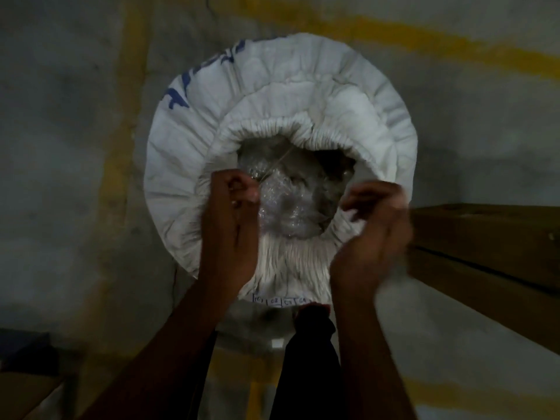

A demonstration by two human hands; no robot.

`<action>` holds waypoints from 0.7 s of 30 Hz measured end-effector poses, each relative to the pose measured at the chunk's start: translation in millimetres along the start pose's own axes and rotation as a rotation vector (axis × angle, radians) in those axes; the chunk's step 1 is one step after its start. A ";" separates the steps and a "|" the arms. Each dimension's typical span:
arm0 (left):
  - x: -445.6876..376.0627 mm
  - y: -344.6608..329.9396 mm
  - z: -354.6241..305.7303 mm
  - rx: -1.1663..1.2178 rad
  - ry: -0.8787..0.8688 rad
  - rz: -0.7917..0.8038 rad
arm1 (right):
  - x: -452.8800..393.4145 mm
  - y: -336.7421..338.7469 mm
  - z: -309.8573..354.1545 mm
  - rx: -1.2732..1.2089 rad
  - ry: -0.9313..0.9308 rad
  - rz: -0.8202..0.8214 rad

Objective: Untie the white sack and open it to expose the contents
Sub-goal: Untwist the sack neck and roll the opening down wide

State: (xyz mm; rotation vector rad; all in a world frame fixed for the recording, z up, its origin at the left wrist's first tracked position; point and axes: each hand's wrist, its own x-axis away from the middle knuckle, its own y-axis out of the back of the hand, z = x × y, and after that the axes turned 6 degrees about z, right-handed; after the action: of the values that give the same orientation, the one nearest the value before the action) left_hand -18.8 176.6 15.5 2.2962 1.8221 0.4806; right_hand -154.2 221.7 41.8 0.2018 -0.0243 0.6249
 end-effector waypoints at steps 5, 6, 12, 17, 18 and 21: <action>-46.1 -33.2 18.8 -0.058 0.147 0.118 | -26.0 -47.9 -22.3 0.125 -0.315 0.159; -57.5 -35.6 20.6 -0.083 0.115 0.103 | -33.6 -52.5 -25.3 0.135 -0.334 0.120; -127.5 -32.5 8.9 -0.183 -0.141 0.127 | -89.3 -66.0 -11.8 0.129 -0.080 0.149; -172.8 -18.8 -19.6 -0.301 -0.357 0.127 | -138.9 -70.0 4.7 0.225 0.068 0.261; -181.5 -13.3 -25.1 -0.339 -0.387 0.113 | -149.6 -69.8 7.5 0.268 0.085 0.278; -202.9 4.8 -36.0 -0.435 -0.449 0.116 | -176.2 -60.7 21.6 0.346 0.137 0.341</action>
State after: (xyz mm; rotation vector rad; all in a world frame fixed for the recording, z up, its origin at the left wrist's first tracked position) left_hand -67.8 -23.5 21.5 2.0092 1.2391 0.3048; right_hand -260.9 67.5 37.3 0.4953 0.1859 0.9814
